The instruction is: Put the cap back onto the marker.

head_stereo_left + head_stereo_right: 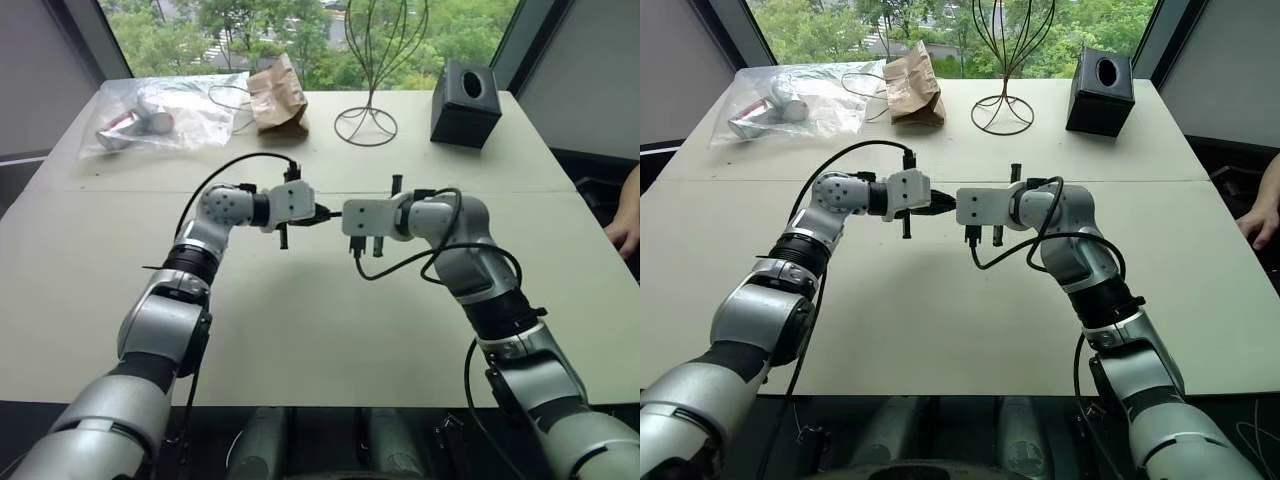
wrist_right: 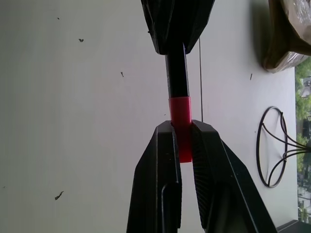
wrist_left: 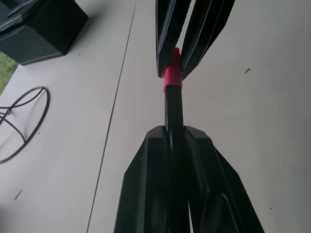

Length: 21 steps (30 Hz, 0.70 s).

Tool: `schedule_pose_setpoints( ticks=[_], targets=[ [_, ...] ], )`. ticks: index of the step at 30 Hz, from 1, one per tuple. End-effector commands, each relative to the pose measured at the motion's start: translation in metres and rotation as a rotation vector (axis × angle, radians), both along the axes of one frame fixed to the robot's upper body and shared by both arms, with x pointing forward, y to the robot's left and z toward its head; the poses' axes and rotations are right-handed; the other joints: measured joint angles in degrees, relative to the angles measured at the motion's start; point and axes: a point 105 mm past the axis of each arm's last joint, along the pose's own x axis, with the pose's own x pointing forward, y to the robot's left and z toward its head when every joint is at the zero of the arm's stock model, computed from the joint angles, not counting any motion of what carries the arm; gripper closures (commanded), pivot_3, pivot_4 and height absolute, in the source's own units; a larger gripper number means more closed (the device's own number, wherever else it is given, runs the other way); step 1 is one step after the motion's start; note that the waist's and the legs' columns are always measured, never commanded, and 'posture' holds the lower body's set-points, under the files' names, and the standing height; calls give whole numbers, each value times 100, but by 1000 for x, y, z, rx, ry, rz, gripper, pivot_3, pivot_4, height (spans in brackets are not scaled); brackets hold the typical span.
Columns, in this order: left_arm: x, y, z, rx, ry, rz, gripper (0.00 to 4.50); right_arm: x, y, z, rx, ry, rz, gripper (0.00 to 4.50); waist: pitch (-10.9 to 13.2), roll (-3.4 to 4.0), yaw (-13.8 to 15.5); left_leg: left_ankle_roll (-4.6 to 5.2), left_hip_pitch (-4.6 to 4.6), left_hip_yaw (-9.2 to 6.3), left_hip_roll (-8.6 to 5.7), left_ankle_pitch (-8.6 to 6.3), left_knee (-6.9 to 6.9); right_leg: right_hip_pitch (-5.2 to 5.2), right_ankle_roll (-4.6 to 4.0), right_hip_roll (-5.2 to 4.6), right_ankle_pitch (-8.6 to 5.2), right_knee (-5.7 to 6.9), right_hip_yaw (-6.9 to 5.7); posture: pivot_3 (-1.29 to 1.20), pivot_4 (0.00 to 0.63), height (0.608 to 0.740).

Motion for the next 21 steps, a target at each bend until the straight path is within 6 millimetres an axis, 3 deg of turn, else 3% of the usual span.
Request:
schedule_pose_setpoints(
  ticks=[1, 10, 13, 16, 21],
  targets=[
    [-19, -56, 39, -105, -109, -196, 4500, -31, 57, 26, 58, -83, 258, 4485, 0, 0, 1, 0, 0, 1, 0, 0, 0, 0, 0, 0, 0, 0, 0, 0, 150, 740],
    [-16, -49, 28, 24, -134, -190, 4500, -40, 41, -2, -29, 17, 247, 4485, 0, 0, 8, -1, 0, 2, -1, 0, 0, 0, 0, 0, 0, 1, 0, 0, 150, 740],
    [-16, -49, 29, 16, -140, -186, 4500, -39, 37, -2, -27, 7, 235, 4485, 0, 0, 3, -1, 0, 1, 0, 0, 0, 0, 0, 0, 0, 1, 0, 0, 150, 740],
    [-15, -47, 28, 19, -137, -183, 4500, -39, 33, -4, -37, 20, 213, 3192, 0, -1, 4, -1, 0, 0, 1, 0, -1, -2, 0, 0, 0, 2, 0, 0, 150, 740],
    [-11, -39, 25, 54, -143, -158, 4500, -36, 21, 2, -78, -1, 180, 652, -1, -1, 4, -1, -1, -1, 1, 0, 2, -2, 0, 2, 0, 6, 0, 0, 150, 740]
  ],
)
